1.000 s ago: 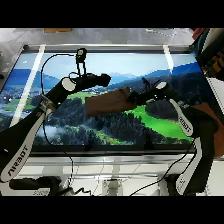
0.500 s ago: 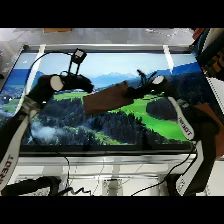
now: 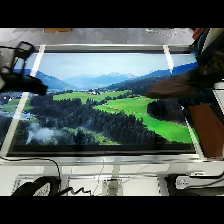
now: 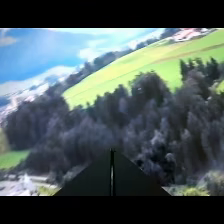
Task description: Fold the clothes and pants, and hang the long-sleeved shirts on hangers.
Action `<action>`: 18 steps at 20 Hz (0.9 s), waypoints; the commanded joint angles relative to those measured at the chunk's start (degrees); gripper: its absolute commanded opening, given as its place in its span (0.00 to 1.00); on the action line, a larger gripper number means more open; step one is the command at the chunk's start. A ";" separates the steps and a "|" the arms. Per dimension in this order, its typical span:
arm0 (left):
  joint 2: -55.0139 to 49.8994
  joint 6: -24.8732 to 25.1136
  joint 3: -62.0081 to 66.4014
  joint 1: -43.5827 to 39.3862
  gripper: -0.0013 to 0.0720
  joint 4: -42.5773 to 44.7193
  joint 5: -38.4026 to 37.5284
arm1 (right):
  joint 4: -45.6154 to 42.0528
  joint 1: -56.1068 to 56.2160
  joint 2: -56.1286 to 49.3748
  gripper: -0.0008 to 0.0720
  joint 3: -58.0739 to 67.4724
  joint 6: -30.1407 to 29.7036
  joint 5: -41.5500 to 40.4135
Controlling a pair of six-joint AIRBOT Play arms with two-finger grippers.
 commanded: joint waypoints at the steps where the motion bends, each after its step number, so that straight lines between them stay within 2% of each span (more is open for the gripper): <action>1: 3.80 -0.07 -0.07 4.74 0.04 0.57 -2.69 | -10.56 -12.87 6.73 0.03 0.07 10.23 7.58; 6: 3.69 -0.04 -0.09 4.92 0.04 0.24 -3.10 | -23.23 -20.44 8.09 0.03 -0.04 19.19 19.87; 8: 3.72 -0.04 -0.09 4.92 0.04 0.13 -3.10 | -23.32 -21.27 8.09 0.03 -0.87 21.38 22.71; 9: 3.72 -0.04 -0.09 4.92 0.04 0.15 -3.10 | -23.30 -21.29 8.09 0.09 -1.20 22.23 22.77; 10: 3.72 -0.04 -0.09 4.92 0.04 0.15 -3.10 | -23.28 -21.29 8.09 0.38 -1.29 22.56 22.73; 11: 3.72 -0.04 -0.09 4.92 0.04 0.13 -3.10 | -23.30 -21.29 8.11 0.78 -1.29 22.53 22.73; 12: 3.72 -0.04 -0.09 4.92 0.04 0.13 -3.10 | -23.30 -21.29 8.11 0.99 -1.29 22.49 22.77; 18: 3.72 -0.04 -0.09 4.92 0.04 0.15 -3.10 | -21.84 -21.29 8.11 0.95 -1.29 21.09 22.36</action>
